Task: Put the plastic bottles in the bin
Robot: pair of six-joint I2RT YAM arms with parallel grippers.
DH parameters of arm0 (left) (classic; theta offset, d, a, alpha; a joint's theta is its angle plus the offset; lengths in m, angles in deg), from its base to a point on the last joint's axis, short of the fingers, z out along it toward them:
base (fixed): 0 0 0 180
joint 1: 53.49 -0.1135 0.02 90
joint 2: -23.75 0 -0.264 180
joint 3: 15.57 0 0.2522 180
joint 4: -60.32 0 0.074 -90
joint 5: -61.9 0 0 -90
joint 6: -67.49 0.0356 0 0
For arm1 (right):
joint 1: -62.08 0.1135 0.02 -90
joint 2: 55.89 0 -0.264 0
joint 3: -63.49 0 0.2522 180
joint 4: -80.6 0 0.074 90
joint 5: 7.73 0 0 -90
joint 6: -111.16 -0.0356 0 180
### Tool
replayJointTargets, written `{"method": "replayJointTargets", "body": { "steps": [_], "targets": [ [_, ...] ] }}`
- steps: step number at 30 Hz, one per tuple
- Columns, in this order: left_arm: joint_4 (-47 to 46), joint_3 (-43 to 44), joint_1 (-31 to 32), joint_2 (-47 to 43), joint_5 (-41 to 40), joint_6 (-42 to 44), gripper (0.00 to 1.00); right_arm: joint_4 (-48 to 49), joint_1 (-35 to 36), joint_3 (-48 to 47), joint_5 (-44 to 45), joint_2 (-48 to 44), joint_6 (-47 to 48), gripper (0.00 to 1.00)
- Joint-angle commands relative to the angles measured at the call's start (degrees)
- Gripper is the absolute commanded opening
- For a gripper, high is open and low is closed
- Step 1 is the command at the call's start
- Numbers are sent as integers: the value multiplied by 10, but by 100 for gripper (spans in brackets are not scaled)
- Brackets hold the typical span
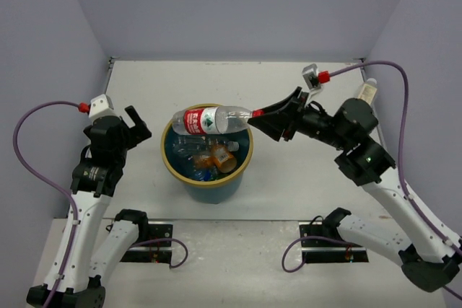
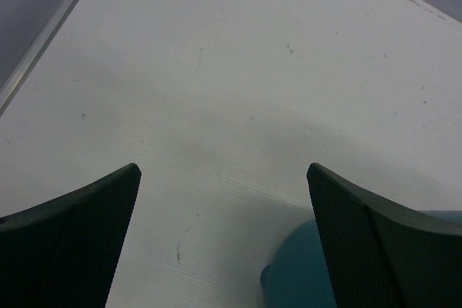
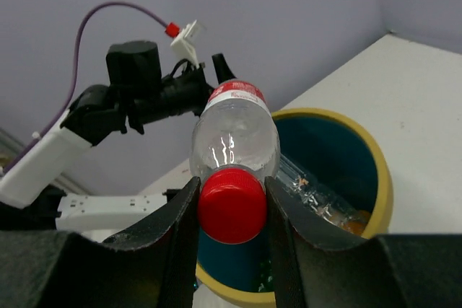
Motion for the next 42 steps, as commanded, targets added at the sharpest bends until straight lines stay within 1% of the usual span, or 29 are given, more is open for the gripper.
{"method": "replayJointTargets", "body": {
  "steps": [1,2,4,5,6,7,8,9,10,12,13,14,15,17,22,25,26,27,29,31,32,34,36,38,40,42],
  "targets": [
    [-5,29,-3,-3,-1,-8,100,-96,49,-55,21,66,86,0],
    [-5,29,-3,-3,-2,-7,100,-112,58,-63,35,78,93,1],
    [-4,30,-3,-5,-5,-7,100,-143,84,-92,60,107,111,10],
    [-5,30,-3,-5,-5,-7,100,-149,89,-96,64,116,113,13],
    [-5,30,-3,-4,-4,-7,100,-153,93,-99,66,125,115,19],
    [-5,30,-3,-4,-3,-8,100,-158,97,-102,68,135,118,34],
    [-5,29,-3,-3,-3,-8,100,-161,103,-109,72,140,120,46],
    [-4,28,-3,-2,-2,-9,100,-164,106,-113,79,144,123,63],
    [-3,28,-3,-2,-1,-9,100,-165,108,-115,80,147,124,67],
    [-1,28,-3,-2,-1,-8,100,-162,108,-114,98,146,124,69],
    [0,27,-3,-2,-1,-8,100,-162,108,-113,115,143,122,72],
    [0,28,-3,-2,-1,-9,100,-164,108,-112,129,141,122,82],
    [0,28,-3,-3,-1,-9,100,-166,109,-112,140,140,122,96],
    [1,28,-3,-3,0,-9,100,-167,109,-110,162,133,120,99],
    [-1,27,-3,-5,1,-8,100,-172,108,-105,248,110,94,99],
    [-3,26,-3,-4,3,-9,100,-189,103,-112,335,109,75,99],
    [-4,26,-3,-3,2,-9,100,-208,95,-117,362,115,69,99],
    [-4,27,-3,-2,2,-7,100,-218,76,-126,383,119,58,99],
    [-3,30,-3,0,-3,-6,100,-256,20,-141,377,128,33,99],
    [-1,34,-2,1,-12,-6,100,-266,-84,-147,363,146,20,99],
    [0,35,-3,2,-16,-6,100,-272,-120,-151,368,157,18,99],
    [3,40,-3,7,-22,-6,100,-298,-177,-169,400,195,19,99],
    [8,45,-3,14,-27,-7,100,-326,-232,-193,413,237,8,99],
    [11,47,-3,20,-35,-9,100,-333,-283,-207,420,276,9,99],
    [12,47,-3,21,-43,-13,100,-336,-317,-221,431,306,8,99],
    [7,43,-3,17,-46,-14,100,-339,-365,-249,442,363,10,99]
  ]
}}
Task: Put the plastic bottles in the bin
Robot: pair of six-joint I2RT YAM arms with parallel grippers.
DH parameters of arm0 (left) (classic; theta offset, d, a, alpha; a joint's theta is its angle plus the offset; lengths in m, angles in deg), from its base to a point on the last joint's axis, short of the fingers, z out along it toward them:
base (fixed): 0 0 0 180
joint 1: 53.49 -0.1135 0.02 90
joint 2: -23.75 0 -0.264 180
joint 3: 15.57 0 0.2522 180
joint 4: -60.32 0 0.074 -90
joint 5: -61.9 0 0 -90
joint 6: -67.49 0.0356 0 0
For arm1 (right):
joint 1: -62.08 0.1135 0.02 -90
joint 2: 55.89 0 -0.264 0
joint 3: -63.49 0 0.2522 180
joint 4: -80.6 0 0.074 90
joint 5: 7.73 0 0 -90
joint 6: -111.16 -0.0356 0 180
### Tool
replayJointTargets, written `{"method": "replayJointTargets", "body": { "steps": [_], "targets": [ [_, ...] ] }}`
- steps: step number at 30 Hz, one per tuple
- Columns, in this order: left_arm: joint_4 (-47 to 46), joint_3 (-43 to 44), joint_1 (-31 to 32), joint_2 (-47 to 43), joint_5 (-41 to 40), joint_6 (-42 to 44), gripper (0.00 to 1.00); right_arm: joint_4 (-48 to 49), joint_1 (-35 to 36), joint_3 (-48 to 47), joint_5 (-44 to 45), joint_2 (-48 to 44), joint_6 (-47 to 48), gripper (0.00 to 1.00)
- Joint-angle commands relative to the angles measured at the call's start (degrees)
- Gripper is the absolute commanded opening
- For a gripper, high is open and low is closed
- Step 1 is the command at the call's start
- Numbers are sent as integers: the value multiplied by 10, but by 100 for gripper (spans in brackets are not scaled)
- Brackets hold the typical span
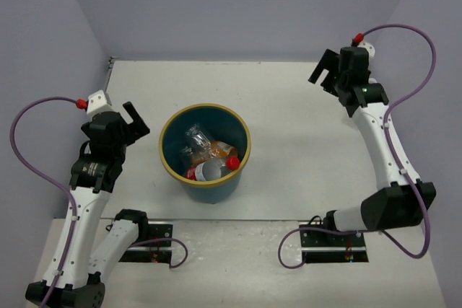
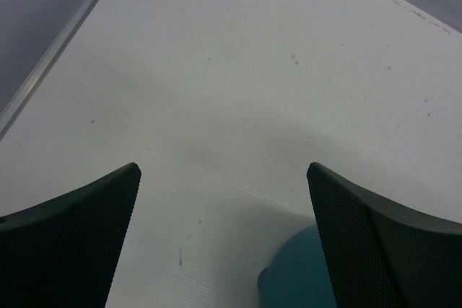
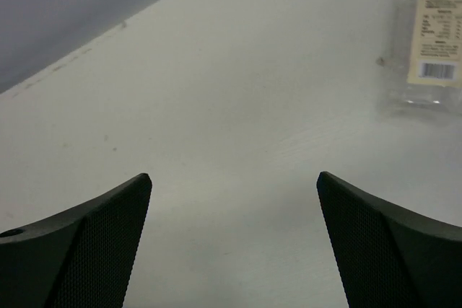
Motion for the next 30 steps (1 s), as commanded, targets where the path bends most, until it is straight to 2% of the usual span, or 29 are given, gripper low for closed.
{"method": "replayJointTargets", "body": {
  "steps": [1,5,14,18,26,30],
  "targets": [
    [0,15,-3,-4,-28,-12,100,-37,-89,-69,48,98,-6,99],
    [8,9,-3,4,-40,-10,100,-43,-129,-133,58,200,27,99],
    [-10,-19,-3,13,-46,-3,100,-45,-207,-229,66,319,64,99],
    [-11,-18,-3,24,-44,2,100,-45,-222,-245,53,346,92,99],
    [-7,-13,-3,34,-58,0,100,-24,-254,-238,-58,407,119,99],
    [-9,-3,-4,39,-54,4,100,-24,-254,-234,-50,431,119,99]
  ]
}}
